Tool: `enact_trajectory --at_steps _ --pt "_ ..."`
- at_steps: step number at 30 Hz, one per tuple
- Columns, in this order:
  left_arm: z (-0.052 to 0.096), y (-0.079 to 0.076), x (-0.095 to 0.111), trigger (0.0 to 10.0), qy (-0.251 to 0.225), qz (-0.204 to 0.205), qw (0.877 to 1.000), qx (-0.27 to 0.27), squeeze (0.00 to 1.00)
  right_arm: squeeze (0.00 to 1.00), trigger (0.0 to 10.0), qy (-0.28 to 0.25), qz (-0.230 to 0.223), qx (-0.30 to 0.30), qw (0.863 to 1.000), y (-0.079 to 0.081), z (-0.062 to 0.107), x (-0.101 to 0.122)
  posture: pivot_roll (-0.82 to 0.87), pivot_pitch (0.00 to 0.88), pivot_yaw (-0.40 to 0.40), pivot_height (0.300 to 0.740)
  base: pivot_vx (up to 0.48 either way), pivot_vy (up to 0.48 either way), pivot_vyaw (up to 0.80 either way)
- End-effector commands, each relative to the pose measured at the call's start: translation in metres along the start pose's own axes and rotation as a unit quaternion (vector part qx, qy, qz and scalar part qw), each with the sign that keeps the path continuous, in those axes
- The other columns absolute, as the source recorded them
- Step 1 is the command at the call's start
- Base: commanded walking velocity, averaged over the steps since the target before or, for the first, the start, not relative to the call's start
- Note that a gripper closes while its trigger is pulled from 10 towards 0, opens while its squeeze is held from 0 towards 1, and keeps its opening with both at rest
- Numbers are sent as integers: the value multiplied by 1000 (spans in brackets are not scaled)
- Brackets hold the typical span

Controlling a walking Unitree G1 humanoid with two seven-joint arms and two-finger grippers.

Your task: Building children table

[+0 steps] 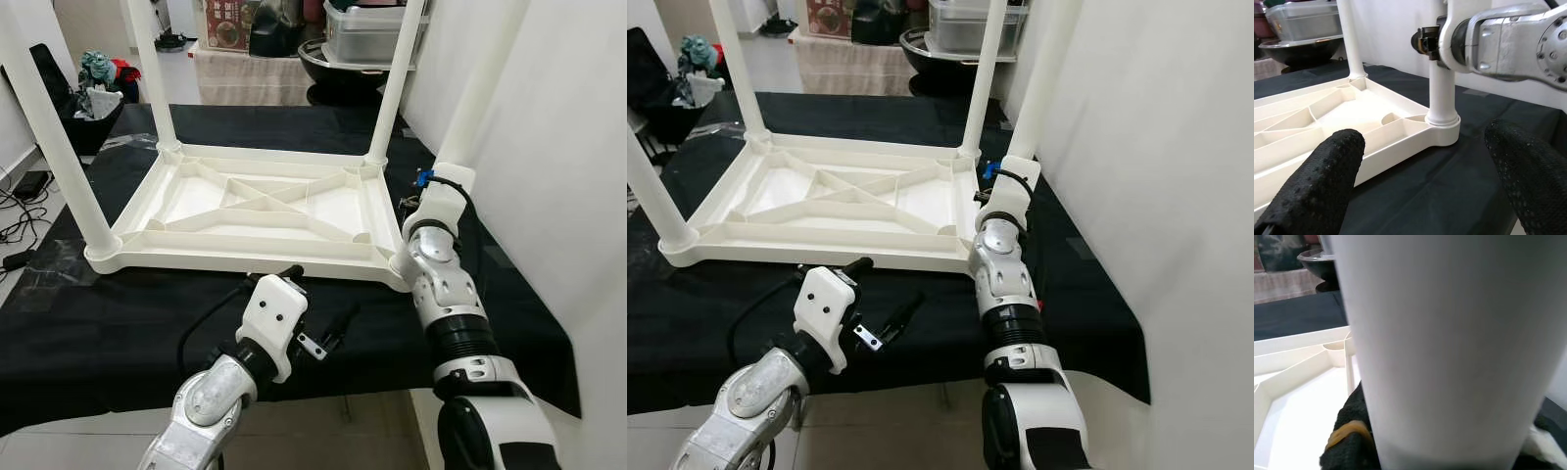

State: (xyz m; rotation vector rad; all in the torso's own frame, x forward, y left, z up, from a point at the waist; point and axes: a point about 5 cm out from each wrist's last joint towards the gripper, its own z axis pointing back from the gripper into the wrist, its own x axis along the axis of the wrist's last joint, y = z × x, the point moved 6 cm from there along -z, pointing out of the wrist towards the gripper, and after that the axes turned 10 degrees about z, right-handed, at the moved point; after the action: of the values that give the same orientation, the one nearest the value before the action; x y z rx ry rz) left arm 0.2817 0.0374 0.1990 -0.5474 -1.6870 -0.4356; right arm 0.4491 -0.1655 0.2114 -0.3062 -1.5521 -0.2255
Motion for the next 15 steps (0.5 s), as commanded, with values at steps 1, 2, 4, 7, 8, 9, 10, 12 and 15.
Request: enact_trajectory --at_steps 1,2,4,7,8,9,10,12,15 --pt "1 0 -4 10000 5 0 1000 0 0 1000 10000 1 -13 30 999 14 2 -4 108 70 -98 740 0 0 0" --pt "0 0 -4 10000 5 0 1000 0 0 1000 10000 -21 -19 41 999 14 0 6 104 66 -98 740 0 0 0" --pt "0 -1 -4 10000 5 -1 1000 -1 0 1000 10000 -39 -17 46 998 12 -2 14 104 66 -98 740 0 0 0" --pt "0 -1 -4 10000 3 0 1000 -2 0 647 10000 -72 -37 149 986 25 -7 38 103 61 -99 740 0 0 0" --pt "0 -1 -4 10000 3 0 1000 -2 0 647 10000 -72 -37 149 986 25 -7 38 103 61 -99 740 0 0 0" --pt "0 -1 -4 10000 3 0 1000 -2 0 647 10000 -72 -37 149 986 25 -7 38 103 61 -99 740 0 0 0" --pt "0 -1 -3 10000 3 0 1000 -2 0 647 10000 -73 -47 189 978 32 -6 42 101 59 -96 740 0 0 0" --pt "0 -1 -4 10000 3 0 1000 -2 0 0 10000 -79 -39 214 973 32 -7 46 101 56 -97 740 0 0 0" --pt "-1 -1 -3 10000 2 -1 1000 -2 0 0 10000 -83 -60 327 939 37 0 51 102 57 -97 740 0 0 0"
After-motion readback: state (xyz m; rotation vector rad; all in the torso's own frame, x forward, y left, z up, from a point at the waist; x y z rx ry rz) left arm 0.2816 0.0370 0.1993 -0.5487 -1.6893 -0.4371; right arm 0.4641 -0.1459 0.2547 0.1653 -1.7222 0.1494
